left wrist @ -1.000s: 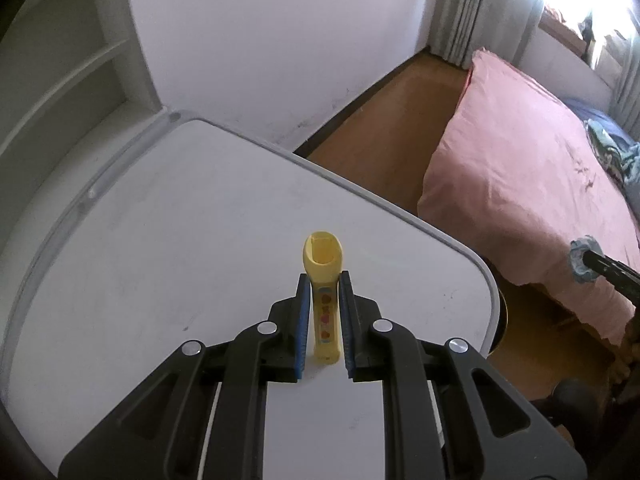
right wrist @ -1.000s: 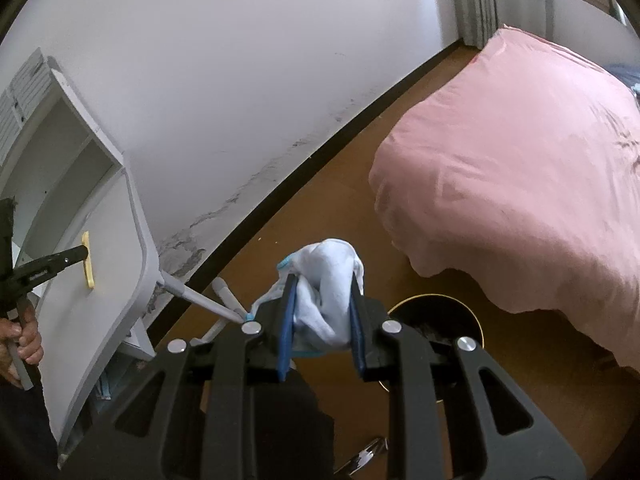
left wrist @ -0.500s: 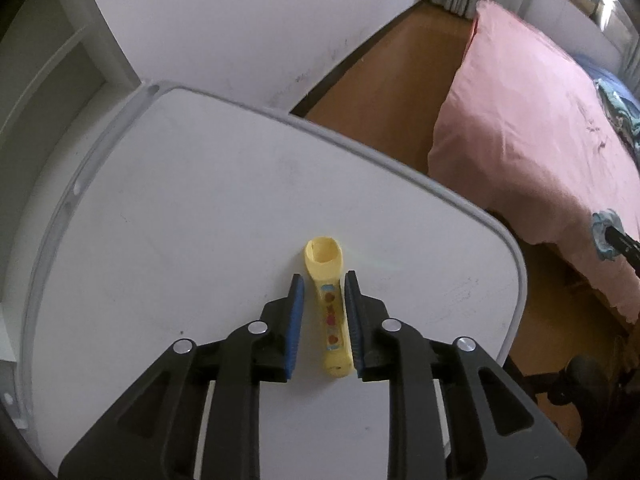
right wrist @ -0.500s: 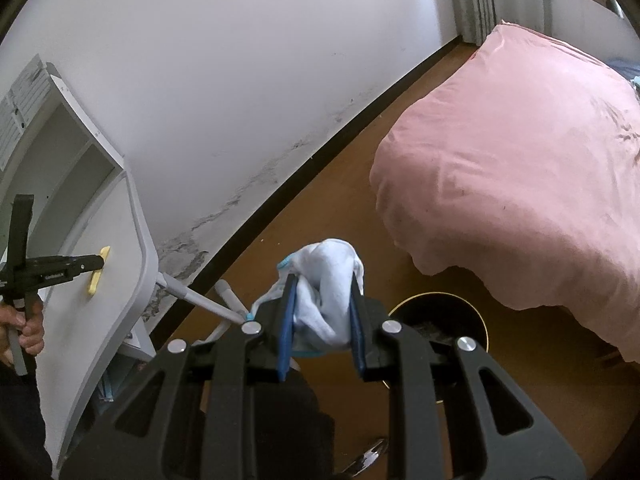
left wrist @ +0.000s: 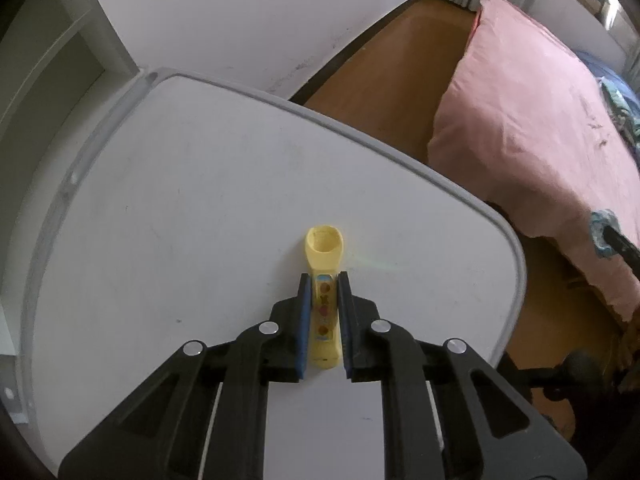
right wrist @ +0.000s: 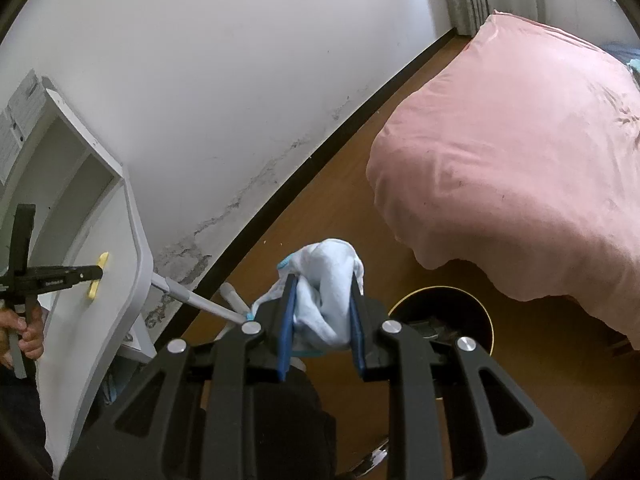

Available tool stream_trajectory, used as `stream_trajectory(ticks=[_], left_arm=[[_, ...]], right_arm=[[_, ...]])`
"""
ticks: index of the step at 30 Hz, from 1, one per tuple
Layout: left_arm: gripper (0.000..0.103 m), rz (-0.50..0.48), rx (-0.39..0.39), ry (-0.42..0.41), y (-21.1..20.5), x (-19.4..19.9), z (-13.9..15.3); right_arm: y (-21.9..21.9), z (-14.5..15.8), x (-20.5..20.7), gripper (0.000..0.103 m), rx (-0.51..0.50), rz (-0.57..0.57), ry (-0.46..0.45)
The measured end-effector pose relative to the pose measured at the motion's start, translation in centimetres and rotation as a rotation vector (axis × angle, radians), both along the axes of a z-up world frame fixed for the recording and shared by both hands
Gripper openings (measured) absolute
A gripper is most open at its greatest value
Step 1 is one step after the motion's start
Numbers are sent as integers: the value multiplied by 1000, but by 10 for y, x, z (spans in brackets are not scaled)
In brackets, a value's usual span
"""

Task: Collect trash
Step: 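Carry the yellow tube and white-blue cloth over the black bin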

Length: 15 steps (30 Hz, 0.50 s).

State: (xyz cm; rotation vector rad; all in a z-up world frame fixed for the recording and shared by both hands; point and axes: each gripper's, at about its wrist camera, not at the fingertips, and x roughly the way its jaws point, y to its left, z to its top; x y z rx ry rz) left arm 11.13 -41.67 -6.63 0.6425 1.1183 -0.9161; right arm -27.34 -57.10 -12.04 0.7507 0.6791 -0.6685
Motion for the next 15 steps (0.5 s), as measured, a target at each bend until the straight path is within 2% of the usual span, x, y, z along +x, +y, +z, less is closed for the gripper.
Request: stream_trajectory(ticks=[3,7,11,15], left_arm=[[12,-24,-19,0,-6,-14,3],[12,-90,-110,39,-26,-49,18],[12,-229,-192,76,-68,-113,24],[12,-347,-228,93,-104,-175,11]], right_arm=[[-3,-2,-6,23,4,-18,-8],[-10,-8,-15,23,9,-47,-1],[-24,-28,-25,23,29,-99,63],[-34,-52,-38,23,58,-145,119]])
